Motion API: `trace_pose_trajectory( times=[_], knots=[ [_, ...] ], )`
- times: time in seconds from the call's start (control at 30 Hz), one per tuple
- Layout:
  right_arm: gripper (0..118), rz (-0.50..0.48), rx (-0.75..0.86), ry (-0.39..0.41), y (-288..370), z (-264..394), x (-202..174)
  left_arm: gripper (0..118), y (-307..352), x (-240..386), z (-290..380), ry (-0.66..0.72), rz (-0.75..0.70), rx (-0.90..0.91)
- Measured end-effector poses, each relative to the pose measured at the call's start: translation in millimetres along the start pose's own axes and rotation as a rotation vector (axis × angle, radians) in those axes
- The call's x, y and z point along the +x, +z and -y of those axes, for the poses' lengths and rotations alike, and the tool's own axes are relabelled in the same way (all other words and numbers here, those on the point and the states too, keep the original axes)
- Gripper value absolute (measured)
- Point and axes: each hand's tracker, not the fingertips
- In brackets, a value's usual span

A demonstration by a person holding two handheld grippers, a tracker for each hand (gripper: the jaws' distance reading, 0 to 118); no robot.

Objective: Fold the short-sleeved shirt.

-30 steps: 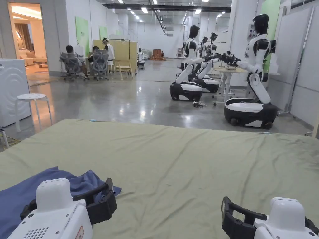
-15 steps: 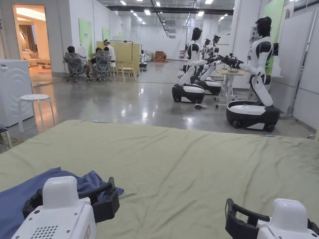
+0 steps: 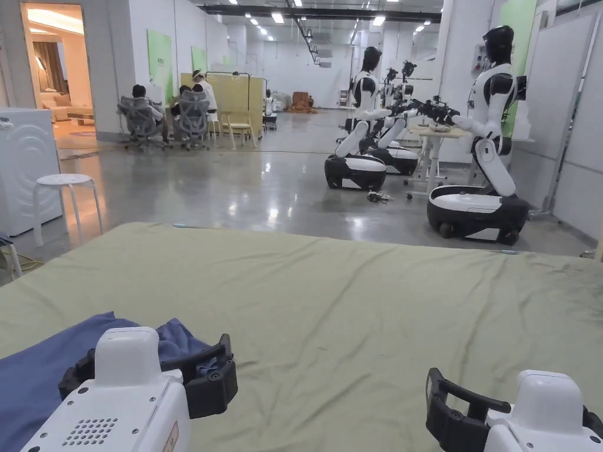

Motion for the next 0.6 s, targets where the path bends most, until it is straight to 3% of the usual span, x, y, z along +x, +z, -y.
trace_pose_trajectory(
  times=[0.13, 0.33, 0.4, 0.43, 0.47, 0.5, 0.57, 0.6],
  knots=[
    [118, 0.027, 0.03, 0.031, 1, -2, -4, 117, 0, 6, -1, -0.089, 0.014, 0.022],
    [117, 0.051, 0.035, 0.075, 3, -3, -8, 117, 7, 19, -3, -0.087, 0.05, 0.045],
    [107, 0.057, 0.027, 0.088, 4, -2, -8, 113, 9, 22, -5, -0.09, 0.066, 0.044],
    [83, 0.058, 0.033, 0.088, 6, -1, -7, 94, 12, 23, -5, -0.087, 0.069, 0.048],
    [14, 0.073, 0.04, 0.081, 6, 0, -7, 19, 12, 25, -6, -0.086, 0.064, 0.057],
    [0, 0.135, 0.048, 0.033, 8, 1, -6, 0, 10, 27, -5, -0.072, 0.033, 0.027],
    [0, 0.051, 0.059, 0.001, 7, 4, 7, 0, 11, 25, -8, -0.034, 0.108, 0.035],
    [0, 0.069, 0.053, 0.021, 7, 5, 8, 0, 11, 25, -9, -0.042, 0.1, 0.02]
  ],
)
